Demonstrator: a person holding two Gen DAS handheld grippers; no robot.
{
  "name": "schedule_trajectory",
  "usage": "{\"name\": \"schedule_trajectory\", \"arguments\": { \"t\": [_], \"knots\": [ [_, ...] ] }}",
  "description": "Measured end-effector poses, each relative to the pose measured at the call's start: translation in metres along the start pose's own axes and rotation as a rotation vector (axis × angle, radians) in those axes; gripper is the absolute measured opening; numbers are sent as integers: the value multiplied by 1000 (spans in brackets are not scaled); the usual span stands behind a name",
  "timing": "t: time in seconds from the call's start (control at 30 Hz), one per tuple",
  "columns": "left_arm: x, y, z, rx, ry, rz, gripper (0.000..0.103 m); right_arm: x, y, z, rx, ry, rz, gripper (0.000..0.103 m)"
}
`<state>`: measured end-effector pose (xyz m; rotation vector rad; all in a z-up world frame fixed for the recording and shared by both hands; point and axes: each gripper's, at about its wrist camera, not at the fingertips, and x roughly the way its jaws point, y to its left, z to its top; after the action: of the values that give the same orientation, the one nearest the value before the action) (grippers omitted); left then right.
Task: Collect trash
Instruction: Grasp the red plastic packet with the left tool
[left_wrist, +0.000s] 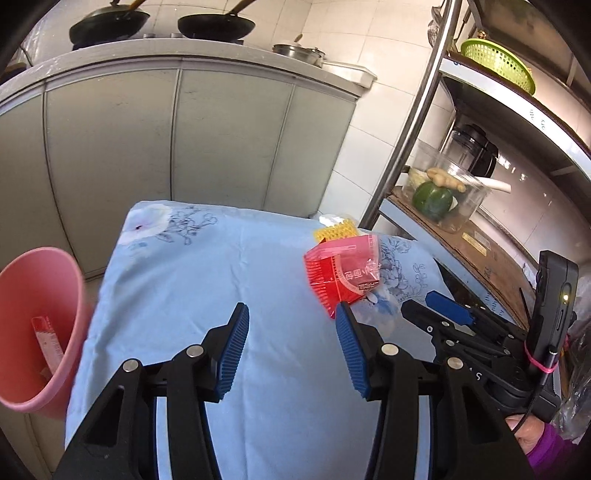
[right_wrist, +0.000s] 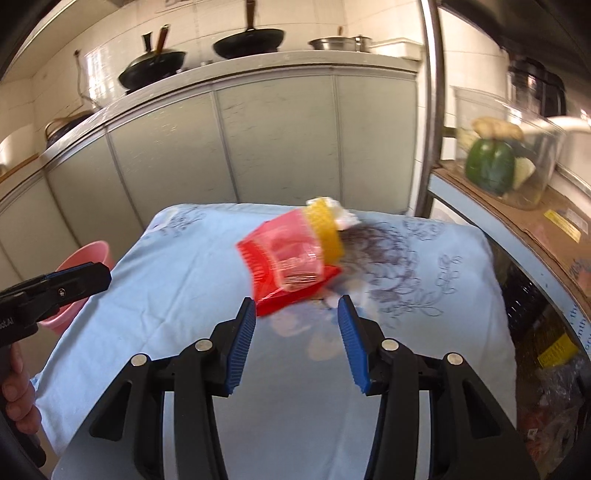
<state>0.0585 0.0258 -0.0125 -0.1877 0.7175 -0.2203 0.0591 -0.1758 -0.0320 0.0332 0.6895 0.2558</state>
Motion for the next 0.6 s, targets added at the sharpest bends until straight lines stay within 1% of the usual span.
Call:
{"name": "schedule_trajectory", "arguments": {
  "t": [0.2,0.3,0.47,0.6],
  "knots": [
    [52,-26,18,100,42,-47,48,7,-33,3,71,-16,-30,47],
    [82,-33,23,145,63,-61,48,10,-42,2,81,-25,-39,47],
    [119,-26,31,135,89,-80,48,12,-46,-1,90,-45,-37,47],
    [139,-16,38,104,96,-121,50,14,-45,-2,103,-53,-11,47]
  ]
}}
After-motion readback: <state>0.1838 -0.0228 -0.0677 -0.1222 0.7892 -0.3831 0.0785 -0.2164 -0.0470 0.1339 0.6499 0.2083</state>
